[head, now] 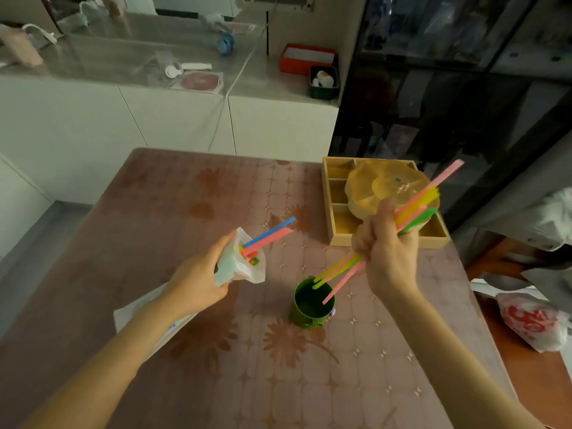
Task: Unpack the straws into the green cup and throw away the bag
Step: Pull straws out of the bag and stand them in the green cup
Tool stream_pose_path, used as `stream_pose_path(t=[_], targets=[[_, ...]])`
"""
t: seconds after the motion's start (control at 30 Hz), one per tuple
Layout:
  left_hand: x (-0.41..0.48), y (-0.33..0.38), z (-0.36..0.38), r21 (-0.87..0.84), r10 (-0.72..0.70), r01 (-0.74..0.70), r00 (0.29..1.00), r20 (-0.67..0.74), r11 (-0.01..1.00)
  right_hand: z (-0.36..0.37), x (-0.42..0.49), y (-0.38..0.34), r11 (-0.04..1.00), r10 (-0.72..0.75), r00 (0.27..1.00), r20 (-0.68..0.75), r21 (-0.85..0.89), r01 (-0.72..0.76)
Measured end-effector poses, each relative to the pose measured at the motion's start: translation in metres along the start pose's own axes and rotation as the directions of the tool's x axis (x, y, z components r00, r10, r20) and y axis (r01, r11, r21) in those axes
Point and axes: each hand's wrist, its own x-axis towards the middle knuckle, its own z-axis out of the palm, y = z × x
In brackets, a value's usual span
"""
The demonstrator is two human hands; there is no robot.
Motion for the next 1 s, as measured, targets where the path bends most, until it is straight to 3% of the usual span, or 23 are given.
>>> stream_pose_path(t=[0.13, 0.23, 0.5, 1.0], targets=[[0.001, 0.003, 0.003, -0.016, 0.035, -0.035, 0.999, -0.009, 0.999, 0.002, -0.013, 0.052, 0.988, 0.098, 0.993, 0.067, -0.126, -0.089], [0.0, 0.007, 0.003, -0.043, 0.074, -0.074, 0.997, 0.013, 0.996, -0.005, -0.019, 0.077, 0.934, 0.18, 0.984, 0.013, -0.316, -0.167], [0.005, 0.018, -0.001, -0.056, 0.11, -0.107, 0.993, 0.046, 0.993, -0.015, -0.008, 0.063, 0.916, 0.328, 0.943, 0.06, -0.263, -0.302], [0.024, 0.056, -0.025, -0.137, 0.177, -0.171, 0.984, 0.035, 0.976, -0.039, 0.05, -0.001, 0.898, 0.256, 0.966, -0.041, -0.359, -0.253]])
